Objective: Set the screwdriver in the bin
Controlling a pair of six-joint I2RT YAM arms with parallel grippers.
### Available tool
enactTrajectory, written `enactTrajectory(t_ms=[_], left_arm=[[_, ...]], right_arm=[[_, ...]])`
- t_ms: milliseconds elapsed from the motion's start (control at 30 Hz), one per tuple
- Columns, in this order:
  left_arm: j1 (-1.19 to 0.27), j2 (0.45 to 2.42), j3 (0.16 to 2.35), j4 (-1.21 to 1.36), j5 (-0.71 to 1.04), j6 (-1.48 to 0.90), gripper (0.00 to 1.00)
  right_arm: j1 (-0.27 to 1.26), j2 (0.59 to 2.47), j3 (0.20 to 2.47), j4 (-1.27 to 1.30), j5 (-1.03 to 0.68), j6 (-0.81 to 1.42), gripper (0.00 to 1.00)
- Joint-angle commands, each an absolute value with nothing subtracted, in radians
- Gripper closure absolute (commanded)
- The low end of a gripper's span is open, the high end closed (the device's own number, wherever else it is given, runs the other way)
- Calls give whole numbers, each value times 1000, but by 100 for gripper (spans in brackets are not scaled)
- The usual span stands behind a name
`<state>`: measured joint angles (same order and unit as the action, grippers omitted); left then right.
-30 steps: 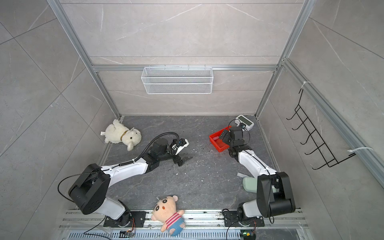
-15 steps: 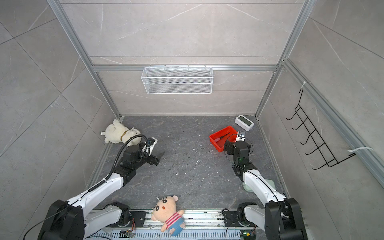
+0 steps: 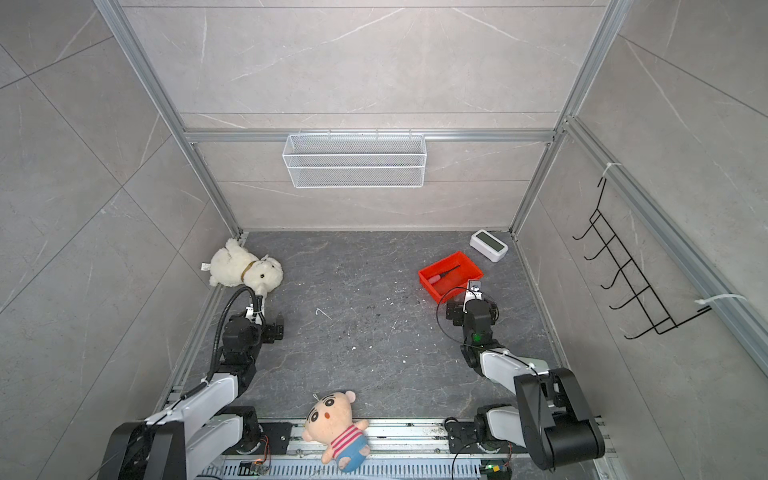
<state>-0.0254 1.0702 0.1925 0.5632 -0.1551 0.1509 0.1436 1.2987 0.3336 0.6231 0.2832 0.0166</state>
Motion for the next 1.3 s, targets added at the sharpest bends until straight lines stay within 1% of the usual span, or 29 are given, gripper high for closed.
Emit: enactTrajectory(t_ms=[0, 67, 100, 133, 200, 300, 367, 400, 467, 1267], left_arm=[[-3, 1186, 219, 798, -135, 65, 0], [-2, 1279, 250, 850, -135, 33, 0], [-2, 1317, 254, 896, -132, 23, 0], [0, 1350, 270, 891, -134, 21, 0], [-1, 1414, 292, 903, -145, 16, 0], [0, 1528, 299, 1023, -150, 24, 0], [5, 1494, 341, 873, -146, 7, 0], [15, 1511, 347, 897, -134, 7, 0], [36, 1502, 366, 834, -99, -8, 0], [44, 1503, 362, 846, -94, -11, 0]], right_arm=[[144, 1327, 358, 692, 231, -22, 1], [144, 1343, 365, 699, 195, -21, 1], [144, 1359, 355, 742, 184, -17, 1], [145, 1386, 339, 808, 164, -20, 1], [144, 1433, 331, 856, 126, -36, 1], [144, 1514, 320, 952, 111, -44, 1], [144, 1520, 335, 937, 117, -37, 1], [142, 1512, 350, 891, 118, -26, 1], [128, 1523, 357, 895, 108, -17, 1], [119, 1519, 362, 874, 87, -14, 1]])
